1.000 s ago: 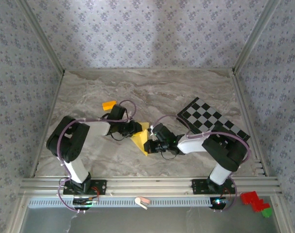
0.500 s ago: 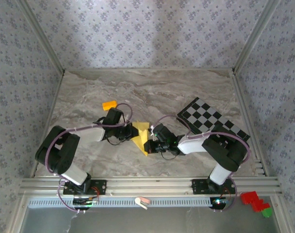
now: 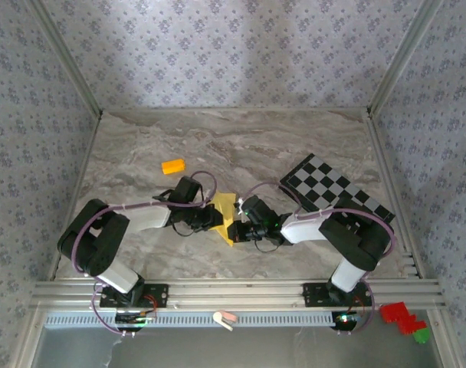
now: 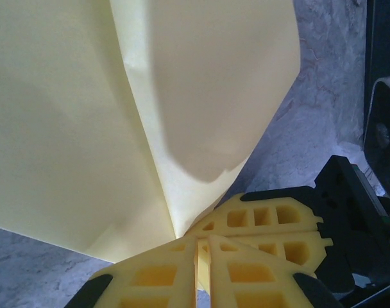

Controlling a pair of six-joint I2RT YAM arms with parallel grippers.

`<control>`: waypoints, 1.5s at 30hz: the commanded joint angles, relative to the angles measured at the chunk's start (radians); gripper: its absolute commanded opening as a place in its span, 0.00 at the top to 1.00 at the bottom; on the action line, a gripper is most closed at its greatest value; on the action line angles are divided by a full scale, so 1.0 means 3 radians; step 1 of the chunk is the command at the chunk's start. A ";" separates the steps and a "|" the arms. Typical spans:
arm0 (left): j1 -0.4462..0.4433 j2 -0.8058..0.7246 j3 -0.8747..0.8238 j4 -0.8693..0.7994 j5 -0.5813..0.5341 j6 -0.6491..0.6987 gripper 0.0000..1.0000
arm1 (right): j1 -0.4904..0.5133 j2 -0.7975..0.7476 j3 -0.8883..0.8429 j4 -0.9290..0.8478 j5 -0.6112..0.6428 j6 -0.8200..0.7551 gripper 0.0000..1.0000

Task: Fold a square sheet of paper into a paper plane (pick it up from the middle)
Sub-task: Fourth fold the wing at the center of the table.

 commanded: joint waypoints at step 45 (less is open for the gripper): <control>0.0111 0.0619 0.0278 0.0382 0.0103 -0.0040 0.88 | 0.0010 0.0053 -0.0073 -0.0733 0.0146 0.0013 1.00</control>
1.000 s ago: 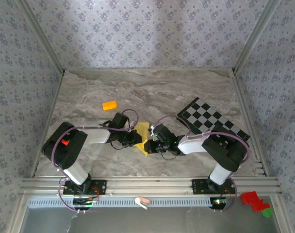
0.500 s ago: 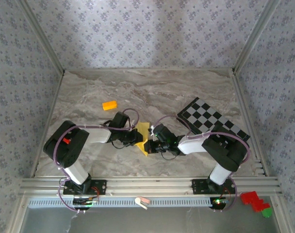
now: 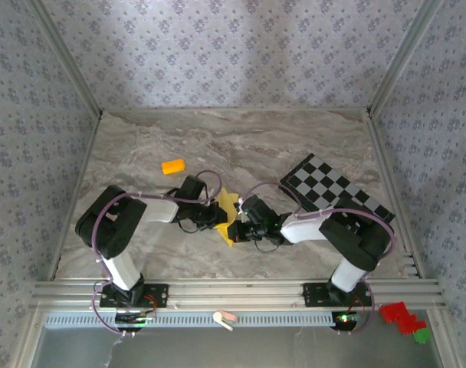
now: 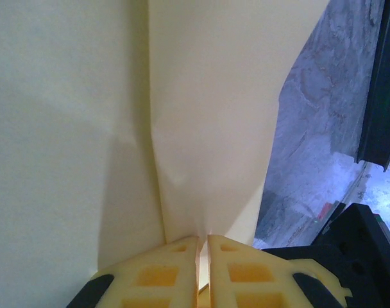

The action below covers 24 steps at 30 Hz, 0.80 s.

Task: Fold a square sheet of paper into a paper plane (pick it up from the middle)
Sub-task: Fourth fold the wing at the center of the table.

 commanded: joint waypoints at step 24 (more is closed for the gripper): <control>0.0419 0.0408 0.0474 -0.0182 -0.0120 0.0348 0.84 | 0.0122 0.0064 -0.0099 -0.0842 0.0162 0.0033 1.00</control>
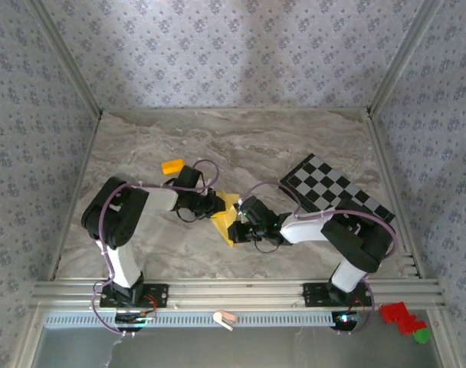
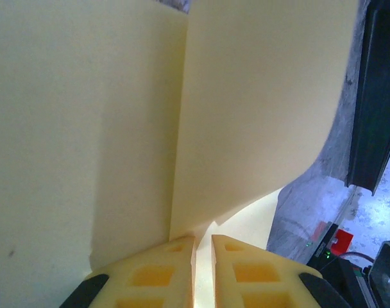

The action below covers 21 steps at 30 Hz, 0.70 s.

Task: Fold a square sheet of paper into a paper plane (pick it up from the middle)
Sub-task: Fourth fold the wing at the center of the table.

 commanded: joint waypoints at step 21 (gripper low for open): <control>0.0319 0.0447 0.0588 -0.0387 -0.0431 0.0215 0.84 | 0.0097 0.0053 -0.0223 -0.0743 0.0030 -0.0023 1.00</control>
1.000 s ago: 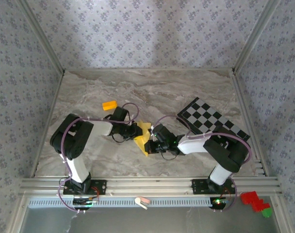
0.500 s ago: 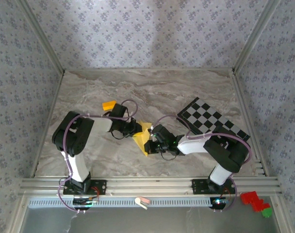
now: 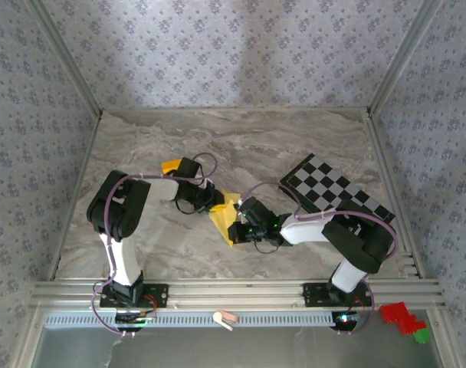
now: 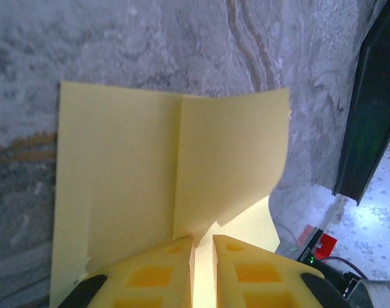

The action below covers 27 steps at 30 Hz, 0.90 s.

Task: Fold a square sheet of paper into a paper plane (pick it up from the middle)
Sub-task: Fourth fold the wing at the center of the table.

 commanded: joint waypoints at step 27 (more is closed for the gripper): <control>0.0284 -0.0034 0.0391 -0.0032 -0.0610 0.0037 0.79 | 0.0030 -0.0004 -0.0268 -0.0751 -0.0036 -0.0069 1.00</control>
